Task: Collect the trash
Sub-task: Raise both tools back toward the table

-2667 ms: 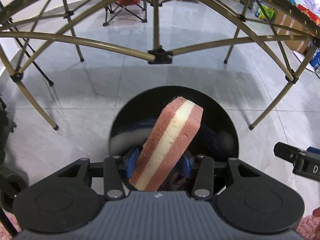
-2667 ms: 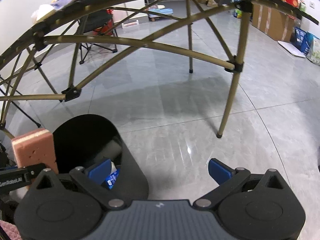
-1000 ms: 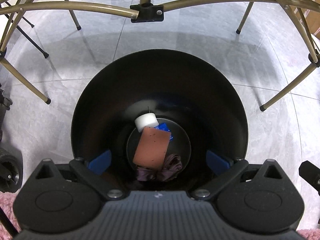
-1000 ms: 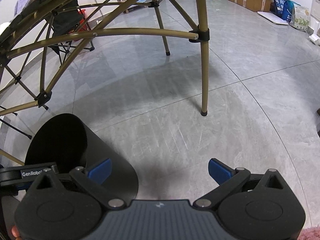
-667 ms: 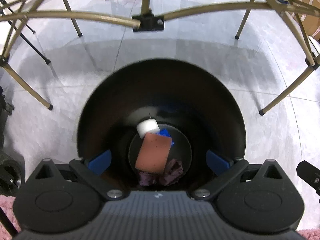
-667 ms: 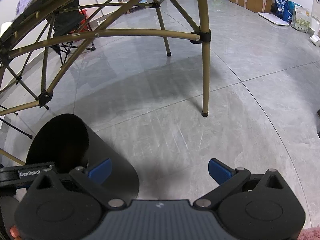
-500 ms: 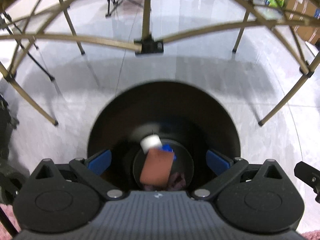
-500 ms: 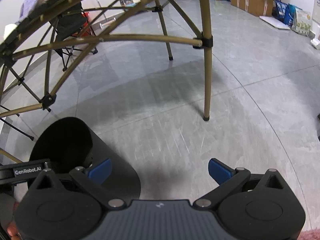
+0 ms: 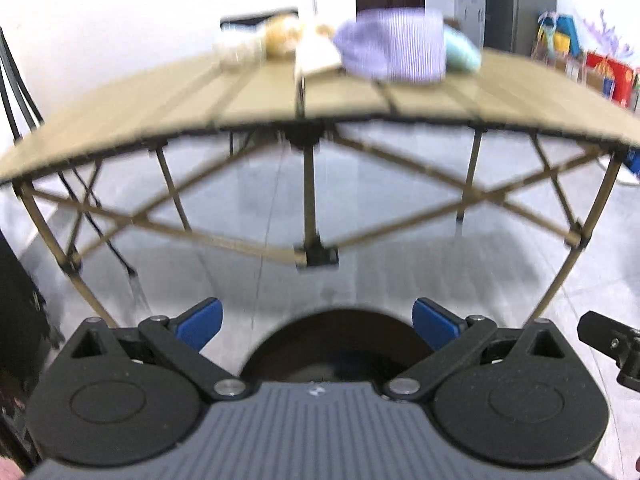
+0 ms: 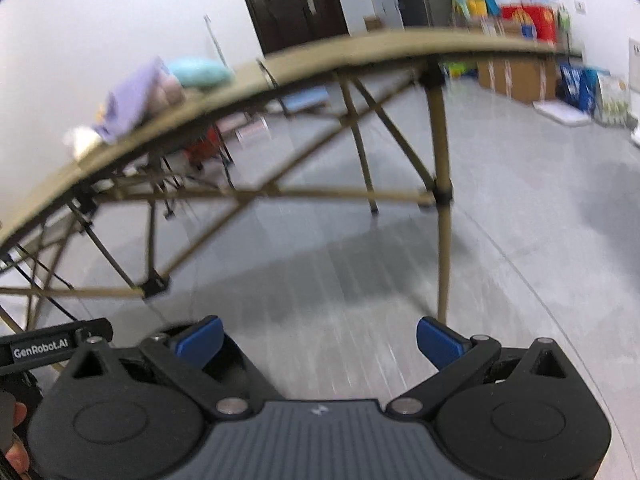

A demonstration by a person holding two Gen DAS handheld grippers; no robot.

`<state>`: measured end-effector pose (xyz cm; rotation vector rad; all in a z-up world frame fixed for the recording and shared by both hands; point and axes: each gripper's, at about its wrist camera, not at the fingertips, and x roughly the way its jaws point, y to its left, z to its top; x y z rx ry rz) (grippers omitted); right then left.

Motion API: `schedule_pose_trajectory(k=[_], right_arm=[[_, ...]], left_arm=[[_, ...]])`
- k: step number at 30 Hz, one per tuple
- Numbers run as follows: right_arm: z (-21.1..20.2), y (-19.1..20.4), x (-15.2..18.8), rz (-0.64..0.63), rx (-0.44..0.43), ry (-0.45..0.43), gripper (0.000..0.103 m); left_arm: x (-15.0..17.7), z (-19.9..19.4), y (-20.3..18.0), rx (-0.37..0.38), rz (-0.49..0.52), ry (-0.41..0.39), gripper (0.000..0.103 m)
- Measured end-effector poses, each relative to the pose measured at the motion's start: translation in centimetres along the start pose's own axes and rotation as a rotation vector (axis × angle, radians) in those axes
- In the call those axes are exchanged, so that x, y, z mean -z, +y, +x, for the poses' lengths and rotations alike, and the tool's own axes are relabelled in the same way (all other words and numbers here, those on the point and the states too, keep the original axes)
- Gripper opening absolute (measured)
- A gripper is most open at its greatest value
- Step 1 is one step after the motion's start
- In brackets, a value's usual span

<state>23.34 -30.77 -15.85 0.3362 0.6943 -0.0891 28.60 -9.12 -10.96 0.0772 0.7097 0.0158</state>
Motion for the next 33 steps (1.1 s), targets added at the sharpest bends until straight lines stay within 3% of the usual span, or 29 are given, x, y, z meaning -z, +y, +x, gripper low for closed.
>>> schedule_pose_trajectory(k=[5, 11, 19, 33], right_arm=[[-1.6, 2.2, -1.6, -0.055, -0.010, -0.117, 0.103], [-2.4, 5.0, -3.9, -0.125, -0.062, -0.188, 0.103], [-1.6, 8.8, -7.7, -0.202, -0.070, -0.264, 0.103], [3.1, 16.2, -12.2, -0.379, -0.089, -0.411, 0.103]], left_arm=[[-2.3, -2.1, 1.1, -0.006, -0.022, -0.096, 0.103], [-4.9, -3.1, 2.7, -0.035, -0.036, -0.171, 0.103], [-8.4, -2.5, 6.0, -0.075, -0.083, -0.238, 0.103], [-12.2, 0.4, 9.4, -0.142, -0.069, -0.275, 0.103]])
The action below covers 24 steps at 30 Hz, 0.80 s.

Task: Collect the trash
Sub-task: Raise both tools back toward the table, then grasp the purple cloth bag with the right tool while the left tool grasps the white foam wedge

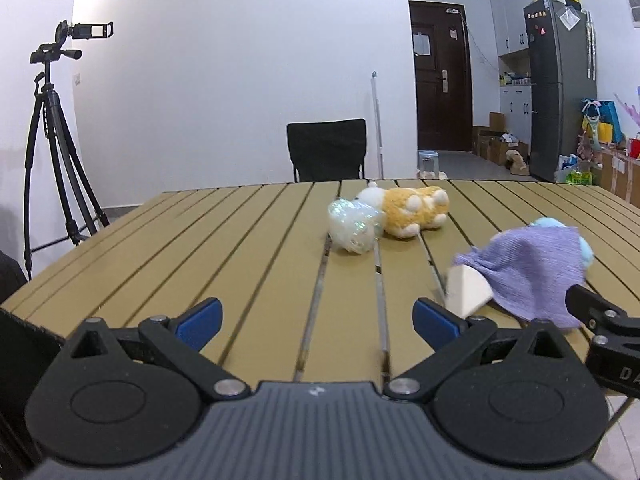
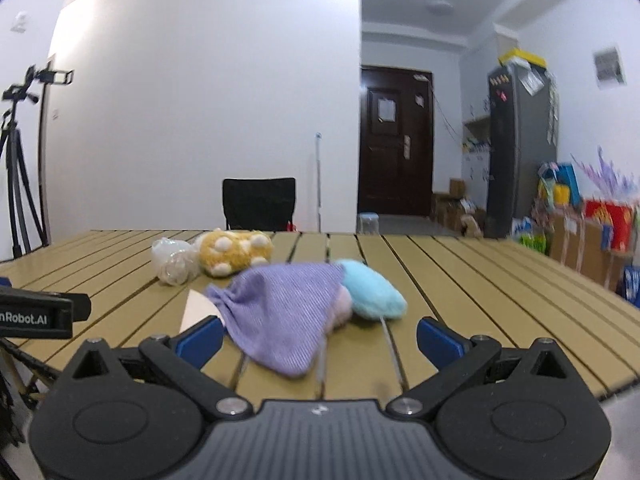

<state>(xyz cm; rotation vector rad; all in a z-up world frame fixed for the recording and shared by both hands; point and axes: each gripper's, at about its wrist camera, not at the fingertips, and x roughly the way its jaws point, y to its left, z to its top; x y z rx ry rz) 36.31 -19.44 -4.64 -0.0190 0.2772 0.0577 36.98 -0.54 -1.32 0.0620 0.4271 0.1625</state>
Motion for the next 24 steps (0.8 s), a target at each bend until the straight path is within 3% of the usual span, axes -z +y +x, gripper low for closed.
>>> schedule_pose_trajectory(k=[8, 13, 24], right_arm=[[4.1, 2.6, -1.0, -0.114, 0.024, -0.039, 0.102], [6.5, 2.7, -1.6, -0.116, 0.032, -0.013, 0.101], [8.2, 4.2, -0.9, -0.173, 0.036, 0.061, 0.079]], left_arm=[[-1.2, 2.8, 1.0, 0.015, -0.020, 0.007, 0.103], [-1.9, 3.6, 1.0, 0.036, -0.025, 0.005, 0.103], [-2.0, 4.8, -0.1, 0.072, -0.052, 0.042, 0.103]])
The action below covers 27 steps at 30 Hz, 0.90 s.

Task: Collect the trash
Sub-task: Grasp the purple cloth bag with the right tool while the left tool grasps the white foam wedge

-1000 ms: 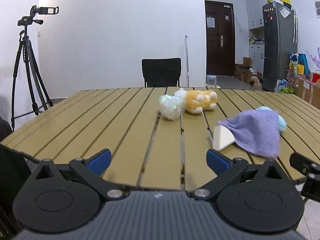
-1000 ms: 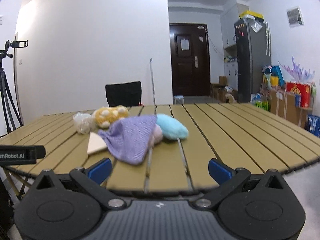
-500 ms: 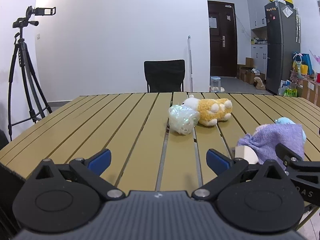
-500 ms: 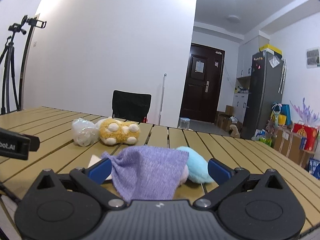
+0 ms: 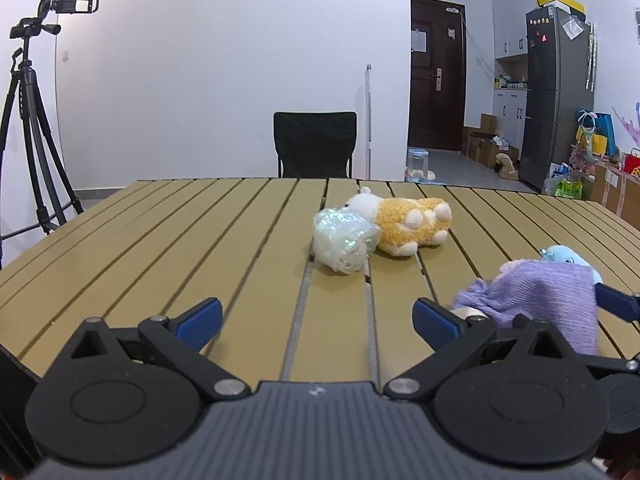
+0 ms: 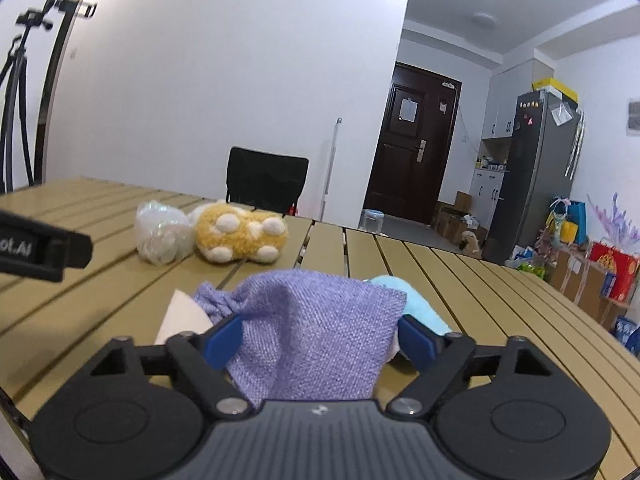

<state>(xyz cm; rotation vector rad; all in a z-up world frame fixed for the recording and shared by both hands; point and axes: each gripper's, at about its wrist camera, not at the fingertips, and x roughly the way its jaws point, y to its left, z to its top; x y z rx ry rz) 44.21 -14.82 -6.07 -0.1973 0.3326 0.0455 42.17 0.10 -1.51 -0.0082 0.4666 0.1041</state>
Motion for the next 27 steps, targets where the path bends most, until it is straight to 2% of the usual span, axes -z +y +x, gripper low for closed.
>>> schedule_pose_trajectory(k=[1, 4, 6, 7, 9, 13, 15, 19, 27], right_arm=[[0.1, 0.2, 0.0, -0.006, -0.001, 0.004, 0.077], [-0.1, 0.7, 0.3, -0.026, 0.014, 0.009, 0.063], [-0.2, 1.1, 0.4, -0.053, 0.037, -0.002, 0.047], [-0.4, 1.2, 0.5, -0.057, 0.038, -0.003, 0.045], [-0.5, 1.3, 0.5, -0.060, 0.038, -0.006, 0.033], [-1.0, 1.1, 0.5, -0.058, 0.025, -0.011, 0.026], [-1.5, 0.7, 0.3, -0.040, 0.006, -0.019, 0.017], [-2.8, -0.6, 0.0, 0.026, -0.052, -0.045, 0.009], [-5.0, -5.0, -0.7, 0.259, -0.151, -0.098, 0.007]], left_arm=[[0.1, 0.1, -0.2, 0.003, 0.001, 0.004, 0.103], [0.3, 0.4, -0.5, 0.009, 0.007, 0.015, 0.103], [0.5, 0.4, -0.7, 0.010, 0.011, 0.020, 0.103], [0.5, 0.4, -0.7, 0.011, 0.012, 0.023, 0.103], [0.5, 0.5, -0.8, 0.012, 0.008, 0.029, 0.103], [0.4, 0.7, -0.7, 0.014, 0.000, 0.034, 0.103], [0.3, 0.7, -0.7, 0.017, -0.004, 0.035, 0.103], [0.1, 0.8, -0.7, 0.024, -0.014, 0.038, 0.103], [-0.1, 1.1, -1.8, 0.050, -0.014, 0.039, 0.103]])
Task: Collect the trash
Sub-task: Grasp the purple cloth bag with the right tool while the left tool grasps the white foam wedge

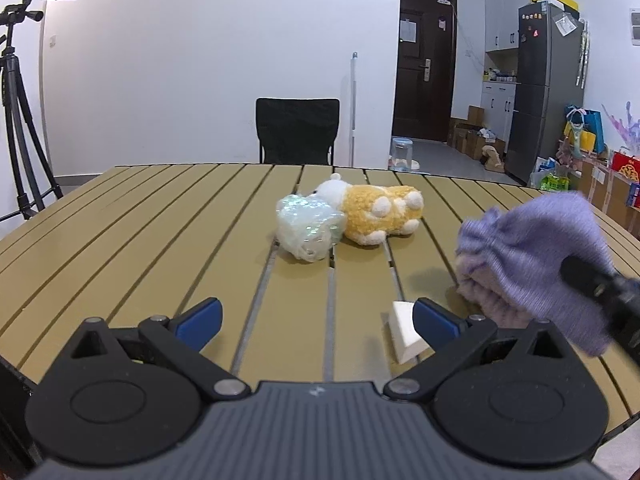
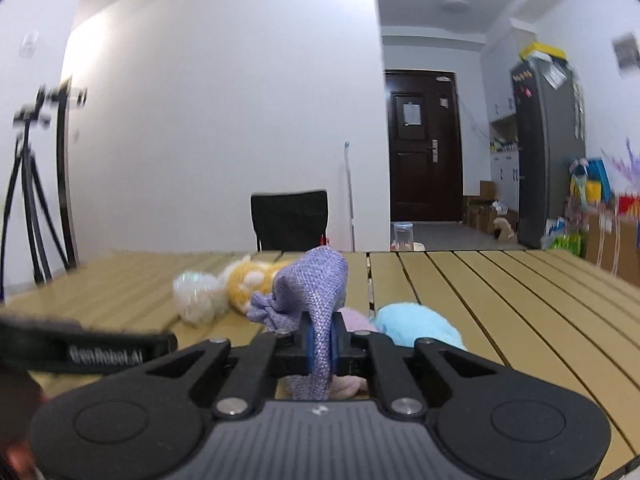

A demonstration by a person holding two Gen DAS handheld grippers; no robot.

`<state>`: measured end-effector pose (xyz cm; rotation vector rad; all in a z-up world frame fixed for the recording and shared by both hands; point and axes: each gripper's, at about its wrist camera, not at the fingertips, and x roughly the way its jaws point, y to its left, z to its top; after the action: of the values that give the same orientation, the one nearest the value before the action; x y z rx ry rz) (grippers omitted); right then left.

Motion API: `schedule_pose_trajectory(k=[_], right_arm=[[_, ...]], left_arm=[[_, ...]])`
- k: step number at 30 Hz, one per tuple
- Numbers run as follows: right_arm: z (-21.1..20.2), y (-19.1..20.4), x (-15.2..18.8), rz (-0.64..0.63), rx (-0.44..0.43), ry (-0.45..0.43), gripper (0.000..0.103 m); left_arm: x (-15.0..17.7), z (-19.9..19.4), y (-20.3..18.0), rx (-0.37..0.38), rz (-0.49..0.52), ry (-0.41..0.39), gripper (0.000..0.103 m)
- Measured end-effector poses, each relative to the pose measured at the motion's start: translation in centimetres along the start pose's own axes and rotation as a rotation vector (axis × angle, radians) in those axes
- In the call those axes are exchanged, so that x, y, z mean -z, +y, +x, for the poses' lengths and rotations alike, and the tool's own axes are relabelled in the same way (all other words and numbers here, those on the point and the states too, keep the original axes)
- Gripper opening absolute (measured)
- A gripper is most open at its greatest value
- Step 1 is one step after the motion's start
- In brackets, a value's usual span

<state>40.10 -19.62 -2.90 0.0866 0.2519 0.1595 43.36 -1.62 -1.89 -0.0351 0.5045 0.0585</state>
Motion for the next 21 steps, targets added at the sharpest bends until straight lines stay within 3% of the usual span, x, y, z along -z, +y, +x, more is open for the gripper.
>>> schedule_pose_trajectory(k=[9, 16, 19, 21], right_arm=[[-2.5, -6.2, -0.5, 0.206, 0.024, -0.064, 0.007], [-2.9, -9.6, 0.3, 0.303, 0.051, -0.042, 0.007], [-2.7, -10.4, 0.6, 0.323, 0.050, -0.026, 0.007], [-2.7, -10.8, 0.8, 0.332, 0.052, -0.021, 0.007]], left_arm=[[0.3, 1.0, -3.0, 0.058, 0.025, 0.012, 0.103], [0.7, 2.2, -4.9, 0.078, 0.022, 0.026, 0.102], [0.8, 3.0, -5.3, 0.072, 0.013, 0.043, 0.098], [0.9, 3.5, -5.2, 0.071, 0.003, 0.059, 0.087]])
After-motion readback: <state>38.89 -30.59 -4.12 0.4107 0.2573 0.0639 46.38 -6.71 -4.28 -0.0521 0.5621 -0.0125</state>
